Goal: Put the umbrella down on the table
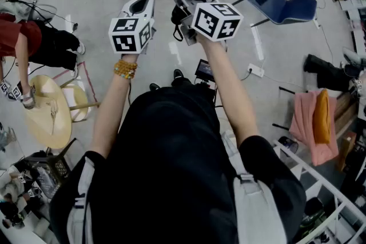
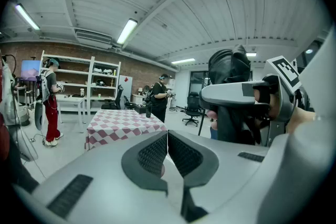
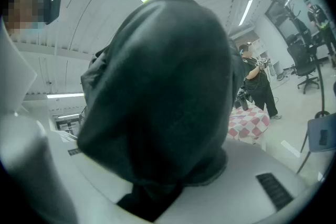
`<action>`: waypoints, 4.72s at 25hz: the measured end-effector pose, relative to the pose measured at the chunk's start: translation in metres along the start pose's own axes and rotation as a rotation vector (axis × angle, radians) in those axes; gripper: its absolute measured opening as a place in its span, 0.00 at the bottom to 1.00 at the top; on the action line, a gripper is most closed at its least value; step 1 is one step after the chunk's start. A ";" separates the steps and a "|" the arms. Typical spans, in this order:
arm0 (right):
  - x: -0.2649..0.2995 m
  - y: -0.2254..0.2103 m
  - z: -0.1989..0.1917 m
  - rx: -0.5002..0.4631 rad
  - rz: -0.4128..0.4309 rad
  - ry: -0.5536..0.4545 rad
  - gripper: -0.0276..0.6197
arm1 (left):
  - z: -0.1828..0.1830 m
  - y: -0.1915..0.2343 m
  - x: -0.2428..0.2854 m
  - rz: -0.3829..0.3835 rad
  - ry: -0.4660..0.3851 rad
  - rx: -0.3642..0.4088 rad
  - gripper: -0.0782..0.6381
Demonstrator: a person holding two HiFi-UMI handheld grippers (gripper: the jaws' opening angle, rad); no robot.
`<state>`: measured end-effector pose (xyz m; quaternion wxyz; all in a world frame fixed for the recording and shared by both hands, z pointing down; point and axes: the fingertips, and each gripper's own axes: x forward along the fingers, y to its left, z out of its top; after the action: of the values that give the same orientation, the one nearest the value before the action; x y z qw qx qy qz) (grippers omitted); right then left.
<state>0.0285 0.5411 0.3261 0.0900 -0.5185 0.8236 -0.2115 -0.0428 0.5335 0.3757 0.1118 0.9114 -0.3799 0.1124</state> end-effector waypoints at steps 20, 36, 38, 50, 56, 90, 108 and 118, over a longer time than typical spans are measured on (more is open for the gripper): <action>0.052 0.004 -0.006 -0.017 0.072 0.033 0.34 | -0.004 0.029 0.016 0.060 0.022 -0.013 0.13; 0.059 -0.023 -0.014 0.029 0.129 0.094 0.34 | -0.013 0.022 0.030 0.119 0.026 -0.041 0.13; 0.064 -0.021 -0.018 0.030 0.120 0.101 0.34 | -0.013 0.028 0.027 0.117 0.021 -0.051 0.13; 0.117 0.009 -0.025 0.057 0.041 0.079 0.34 | 0.001 0.085 0.011 0.033 -0.006 -0.051 0.13; 0.132 0.013 -0.030 0.061 0.030 0.088 0.34 | 0.002 0.101 0.014 0.021 -0.002 -0.057 0.13; 0.253 -0.123 0.043 0.075 0.056 0.122 0.34 | 0.057 0.159 0.184 0.055 0.017 -0.047 0.13; 0.319 -0.115 0.055 0.058 -0.018 0.089 0.34 | 0.074 0.219 0.206 -0.043 0.025 -0.038 0.13; 0.364 -0.178 0.076 0.100 0.044 0.106 0.34 | 0.090 0.240 0.277 0.032 0.051 -0.034 0.13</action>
<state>0.0396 0.1309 0.3632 0.0768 -0.4834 0.8267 -0.2775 -0.0147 0.1579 0.3989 0.1352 0.9000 -0.3932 0.1307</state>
